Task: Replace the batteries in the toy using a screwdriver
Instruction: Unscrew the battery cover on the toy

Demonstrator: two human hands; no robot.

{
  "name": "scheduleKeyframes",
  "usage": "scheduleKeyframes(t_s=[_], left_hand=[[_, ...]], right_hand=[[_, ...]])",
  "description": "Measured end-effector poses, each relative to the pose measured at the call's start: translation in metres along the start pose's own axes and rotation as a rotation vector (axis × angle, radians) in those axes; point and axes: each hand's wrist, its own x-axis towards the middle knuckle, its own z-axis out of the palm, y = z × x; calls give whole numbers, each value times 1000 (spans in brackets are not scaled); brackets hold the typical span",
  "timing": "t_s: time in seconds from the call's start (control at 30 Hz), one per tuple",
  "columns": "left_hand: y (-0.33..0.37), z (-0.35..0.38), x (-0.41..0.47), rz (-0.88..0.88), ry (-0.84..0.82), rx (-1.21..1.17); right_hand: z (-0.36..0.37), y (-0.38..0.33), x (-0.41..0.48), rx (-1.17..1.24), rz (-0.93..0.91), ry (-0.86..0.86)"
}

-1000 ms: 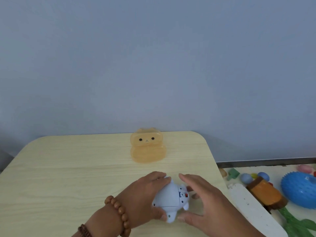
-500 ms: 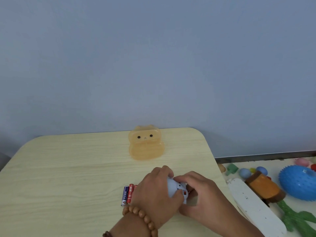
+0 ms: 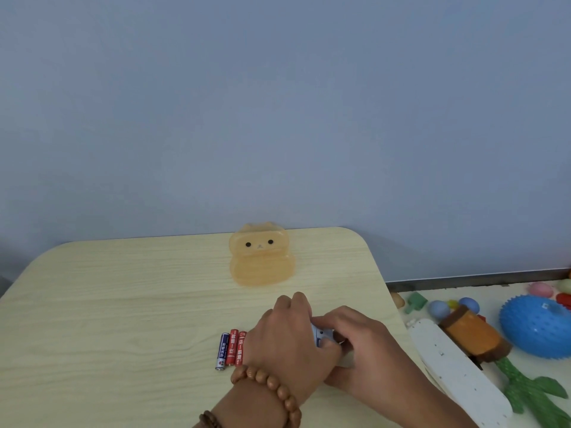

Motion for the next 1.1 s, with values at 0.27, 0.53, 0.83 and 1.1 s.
scheduleKeyframes(t_s=[0.27,0.53,0.83,1.1], left_hand=[[-4,-1,3,76,-45,30],[-22,-14,1,275,-173,25],[-37,-24,7,303,-55,78],[-96,-63,23,-314,175,272]], right_hand=[[0,-2,2,16,-15,10],[-2,5,0,6,-25,31],[-2,9,0,0,2,22],[0,12,0,33,-3,31]])
